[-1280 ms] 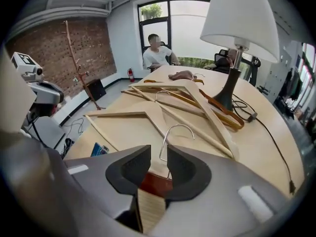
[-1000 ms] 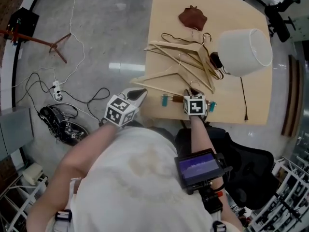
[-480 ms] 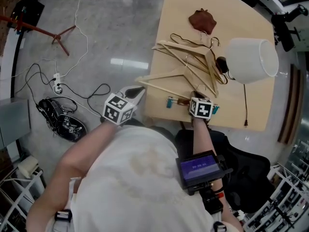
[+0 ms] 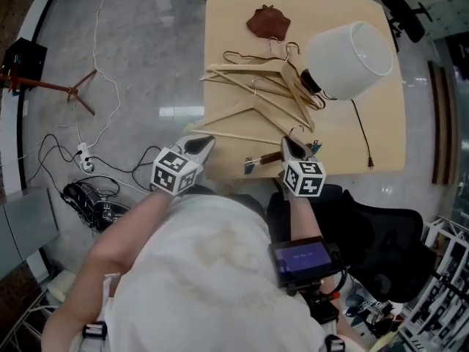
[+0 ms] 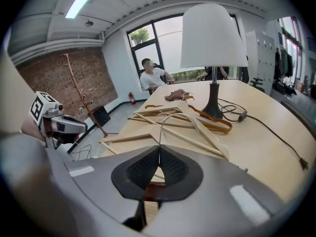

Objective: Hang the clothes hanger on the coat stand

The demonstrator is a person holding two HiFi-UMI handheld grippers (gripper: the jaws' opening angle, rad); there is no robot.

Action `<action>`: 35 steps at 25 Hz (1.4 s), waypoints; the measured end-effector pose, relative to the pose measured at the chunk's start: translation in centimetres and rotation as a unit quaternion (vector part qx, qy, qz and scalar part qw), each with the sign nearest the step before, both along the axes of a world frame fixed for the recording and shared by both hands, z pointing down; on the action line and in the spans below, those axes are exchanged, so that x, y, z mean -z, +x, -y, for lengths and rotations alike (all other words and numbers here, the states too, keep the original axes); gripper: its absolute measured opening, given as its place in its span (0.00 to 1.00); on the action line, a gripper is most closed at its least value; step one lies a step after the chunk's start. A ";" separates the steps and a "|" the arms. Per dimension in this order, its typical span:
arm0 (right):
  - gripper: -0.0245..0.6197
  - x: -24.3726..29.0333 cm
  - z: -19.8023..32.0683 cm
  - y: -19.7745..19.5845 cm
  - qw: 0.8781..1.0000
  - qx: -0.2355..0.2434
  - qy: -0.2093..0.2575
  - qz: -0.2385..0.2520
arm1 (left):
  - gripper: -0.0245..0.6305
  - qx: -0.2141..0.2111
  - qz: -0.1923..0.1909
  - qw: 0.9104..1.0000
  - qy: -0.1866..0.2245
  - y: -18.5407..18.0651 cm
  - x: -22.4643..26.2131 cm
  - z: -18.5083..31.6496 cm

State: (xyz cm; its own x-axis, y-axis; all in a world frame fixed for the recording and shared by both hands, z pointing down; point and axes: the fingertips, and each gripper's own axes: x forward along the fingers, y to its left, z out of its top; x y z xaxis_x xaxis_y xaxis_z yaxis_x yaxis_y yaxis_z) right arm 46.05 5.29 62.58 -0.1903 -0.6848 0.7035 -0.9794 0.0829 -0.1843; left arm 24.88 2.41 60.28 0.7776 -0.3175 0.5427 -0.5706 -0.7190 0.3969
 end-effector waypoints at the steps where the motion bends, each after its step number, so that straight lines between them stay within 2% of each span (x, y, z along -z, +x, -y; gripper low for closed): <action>1: 0.07 0.7 -0.1 0.0 1.000 0.000 0.010 0.004 | 0.04 -0.006 0.000 1.000 0.003 0.5 0.2 -0.1; 10: 0.06 6.1 -0.2 -1.2 0.995 0.027 0.085 0.039 | 0.04 -0.007 0.003 1.000 0.023 2.6 2.1 -1.5; 20: 0.06 10.6 2.7 -5.6 0.981 0.117 0.142 0.065 | 0.04 0.057 -0.002 0.997 0.051 0.3 4.7 -0.9; 27: 0.06 12.0 4.9 -11.9 0.973 0.163 0.150 0.066 | 0.04 0.093 -0.020 0.993 0.071 -5.2 6.1 0.1; 31: 0.06 13.1 6.0 -16.5 0.970 0.176 0.155 0.059 | 0.04 0.115 -0.031 0.990 0.081 -10.5 7.0 0.7; 35: 0.06 14.3 7.4 -22.2 0.965 0.200 0.163 0.055 | 0.04 0.158 -0.045 0.982 0.093 -16.9 7.7 1.1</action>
